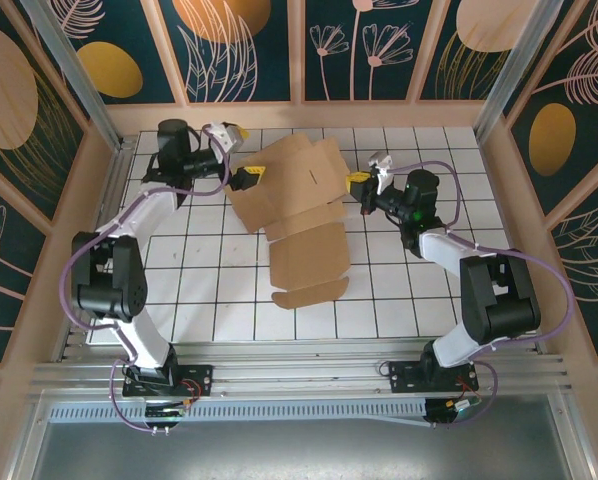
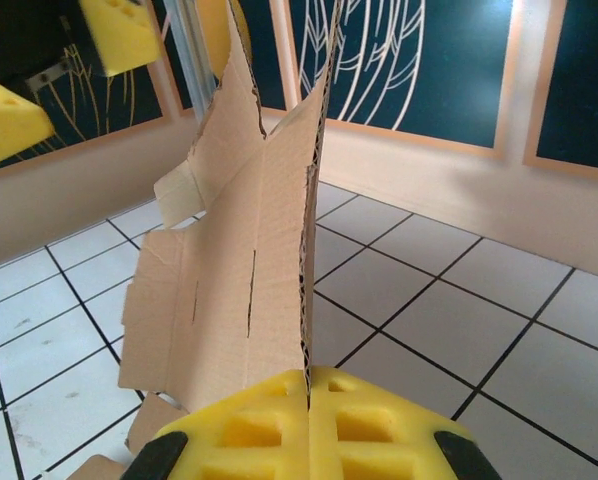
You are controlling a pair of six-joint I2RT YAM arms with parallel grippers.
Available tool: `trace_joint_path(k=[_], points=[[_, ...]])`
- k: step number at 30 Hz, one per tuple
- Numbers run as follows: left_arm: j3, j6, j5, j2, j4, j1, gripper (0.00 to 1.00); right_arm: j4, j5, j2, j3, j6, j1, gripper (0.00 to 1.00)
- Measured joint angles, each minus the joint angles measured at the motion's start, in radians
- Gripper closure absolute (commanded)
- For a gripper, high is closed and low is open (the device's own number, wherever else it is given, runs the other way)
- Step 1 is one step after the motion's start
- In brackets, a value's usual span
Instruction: Fold the paper box
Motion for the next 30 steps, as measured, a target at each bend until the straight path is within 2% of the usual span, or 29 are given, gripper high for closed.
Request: trace_joint_path(k=[7,9,13,22,24,26,29,30], points=[[0.188,0.092,0.023,0.159,-0.132,-0.002,0.01,-0.007,-0.044,0.0,0.005,-0.016,0.017,1.0],[0.244,0.113,0.023,0.212,-0.19,-0.003,0.06,-0.011,-0.046,0.0,0.012,-0.019,0.021,1.0],[0.265,0.137,0.02,0.248,-0.261,-0.005,0.31,-0.015,-0.043,0.0,0.019,-0.019,0.021,1.0],[0.18,0.138,-0.016,0.24,-0.277,-0.017,0.83,-0.03,0.002,0.0,0.019,-0.026,0.026,1.0],[0.173,0.145,-0.05,0.232,-0.283,-0.024,0.91,-0.032,0.032,0.0,0.019,-0.025,0.033,0.91],[0.171,0.156,-0.101,0.215,-0.285,-0.04,0.97,-0.038,0.056,0.0,0.02,-0.015,0.039,0.73],[0.154,0.173,-0.207,0.167,-0.274,-0.089,1.0,-0.039,0.079,0.0,0.025,0.026,0.049,0.48],[0.144,0.183,-0.253,0.147,-0.264,-0.109,1.0,-0.043,0.091,-0.003,0.025,0.058,0.053,0.43]])
